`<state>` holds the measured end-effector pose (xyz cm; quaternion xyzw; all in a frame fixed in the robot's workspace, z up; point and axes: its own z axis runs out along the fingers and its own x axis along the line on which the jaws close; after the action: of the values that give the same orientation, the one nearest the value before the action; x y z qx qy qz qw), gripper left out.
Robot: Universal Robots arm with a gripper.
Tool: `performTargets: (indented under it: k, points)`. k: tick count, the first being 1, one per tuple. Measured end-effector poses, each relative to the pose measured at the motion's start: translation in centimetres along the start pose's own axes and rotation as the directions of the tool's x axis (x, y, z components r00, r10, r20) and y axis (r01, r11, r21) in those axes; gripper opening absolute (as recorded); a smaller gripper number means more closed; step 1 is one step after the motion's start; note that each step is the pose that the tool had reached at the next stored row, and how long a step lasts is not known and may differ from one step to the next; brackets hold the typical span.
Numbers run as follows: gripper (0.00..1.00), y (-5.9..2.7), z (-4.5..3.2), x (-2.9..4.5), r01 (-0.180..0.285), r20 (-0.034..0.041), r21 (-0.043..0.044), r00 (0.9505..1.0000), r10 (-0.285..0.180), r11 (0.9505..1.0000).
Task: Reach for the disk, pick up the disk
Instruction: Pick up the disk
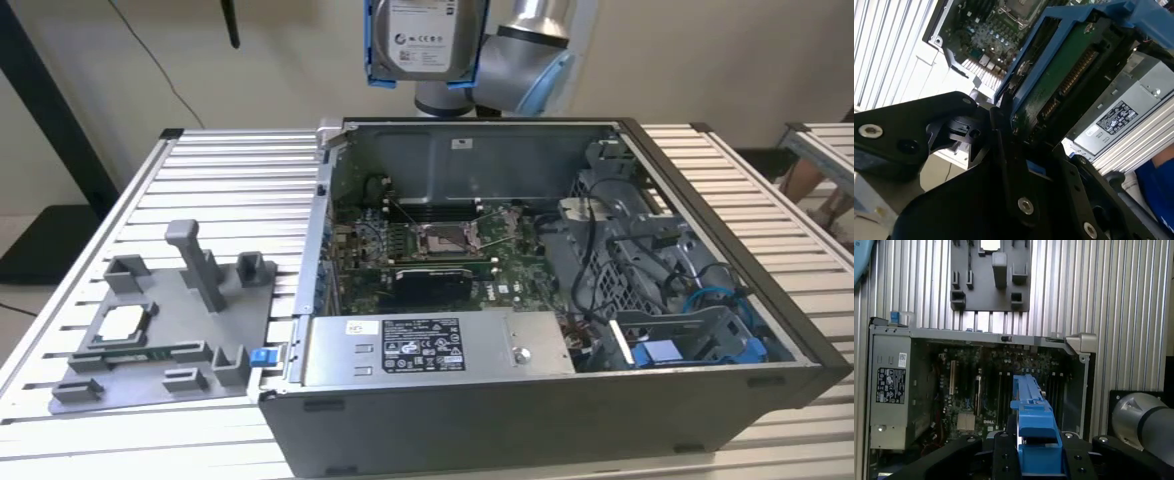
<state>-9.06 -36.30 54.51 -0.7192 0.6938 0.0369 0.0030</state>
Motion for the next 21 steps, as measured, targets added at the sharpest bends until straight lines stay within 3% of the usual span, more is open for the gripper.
performTargets:
  k: [8, 16, 21]
  points:
    - [0.0, -3.4, -0.17, 0.13, 0.0, 0.0, -0.0022, 1.0, 0.0, 1.0]
    - [0.0, -5.23, 0.23, 0.28, 0.002, -0.0012, 0.0307, 1.0, -0.002, 0.9995]
    - [0.0, -7.33, 0.64, 0.39, 0.002, -0.0017, 0.0388, 1.0, -0.002, 0.9992]
